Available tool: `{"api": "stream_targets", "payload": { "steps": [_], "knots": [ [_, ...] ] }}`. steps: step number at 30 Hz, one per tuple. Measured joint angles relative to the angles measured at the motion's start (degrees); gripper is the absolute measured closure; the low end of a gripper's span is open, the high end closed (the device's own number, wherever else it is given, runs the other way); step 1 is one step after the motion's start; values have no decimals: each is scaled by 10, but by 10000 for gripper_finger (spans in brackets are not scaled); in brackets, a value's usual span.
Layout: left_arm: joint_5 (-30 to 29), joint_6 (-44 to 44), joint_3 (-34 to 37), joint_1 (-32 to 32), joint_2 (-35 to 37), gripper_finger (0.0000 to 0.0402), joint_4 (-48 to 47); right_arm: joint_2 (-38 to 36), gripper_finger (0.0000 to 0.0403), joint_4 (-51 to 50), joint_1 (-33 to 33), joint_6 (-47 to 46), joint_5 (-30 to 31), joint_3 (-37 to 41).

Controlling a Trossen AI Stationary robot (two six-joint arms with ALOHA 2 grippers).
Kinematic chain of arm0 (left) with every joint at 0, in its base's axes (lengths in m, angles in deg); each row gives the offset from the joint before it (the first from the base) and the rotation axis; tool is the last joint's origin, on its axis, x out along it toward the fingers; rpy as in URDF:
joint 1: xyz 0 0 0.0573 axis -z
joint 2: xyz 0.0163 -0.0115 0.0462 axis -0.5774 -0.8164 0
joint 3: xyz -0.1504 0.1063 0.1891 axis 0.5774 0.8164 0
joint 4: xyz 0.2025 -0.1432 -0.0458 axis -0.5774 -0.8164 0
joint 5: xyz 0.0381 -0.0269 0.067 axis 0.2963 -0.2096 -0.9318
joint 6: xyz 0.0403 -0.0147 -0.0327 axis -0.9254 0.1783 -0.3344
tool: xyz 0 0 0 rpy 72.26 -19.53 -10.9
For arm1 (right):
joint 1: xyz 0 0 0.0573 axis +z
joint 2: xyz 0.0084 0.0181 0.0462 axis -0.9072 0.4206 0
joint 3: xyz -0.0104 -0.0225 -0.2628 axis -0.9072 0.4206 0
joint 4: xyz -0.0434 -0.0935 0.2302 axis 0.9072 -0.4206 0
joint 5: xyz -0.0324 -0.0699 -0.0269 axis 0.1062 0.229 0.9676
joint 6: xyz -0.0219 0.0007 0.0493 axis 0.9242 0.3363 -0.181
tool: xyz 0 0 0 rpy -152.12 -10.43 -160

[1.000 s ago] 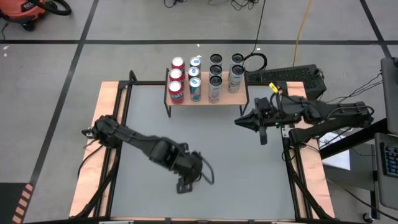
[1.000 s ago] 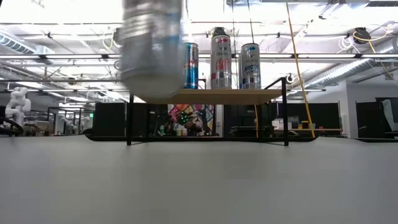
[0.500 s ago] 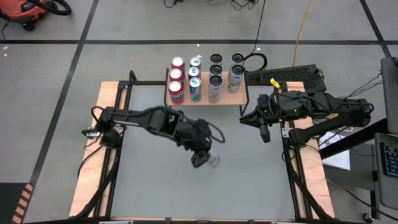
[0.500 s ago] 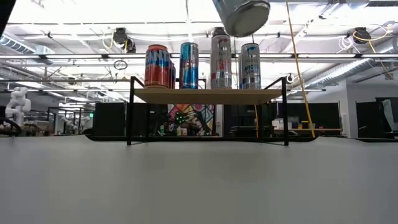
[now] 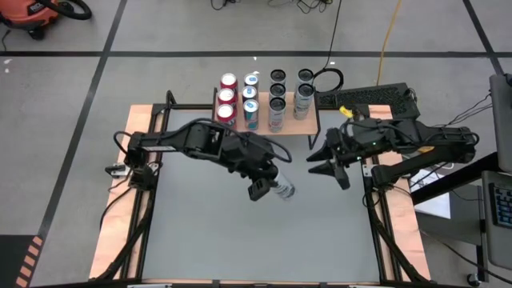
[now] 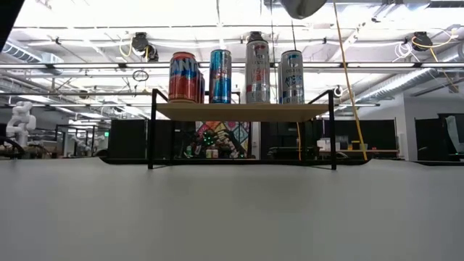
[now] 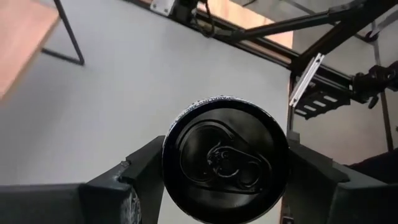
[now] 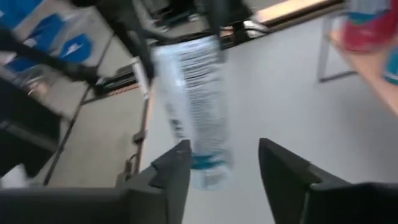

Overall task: Place canned beverage on shelf
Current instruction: Put the white-blue soda can on the shelf aligned with the other white-blue soda cans

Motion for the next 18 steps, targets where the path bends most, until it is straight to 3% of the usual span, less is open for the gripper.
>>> {"api": "stream_targets", "payload": {
  "steps": [4, 12, 18],
  "knots": [
    [9, -43, -8, -6, 0, 153, 4, 24, 206, 47, 0, 18, -50, 0],
    [38, -131, -8, -8, 0, 153, 17, 76, 122, 120, 0, 21, -73, 0],
    [43, -147, -8, -17, 0, 153, 15, 116, 89, 143, 0, 12, -92, 0]
  ]
}}
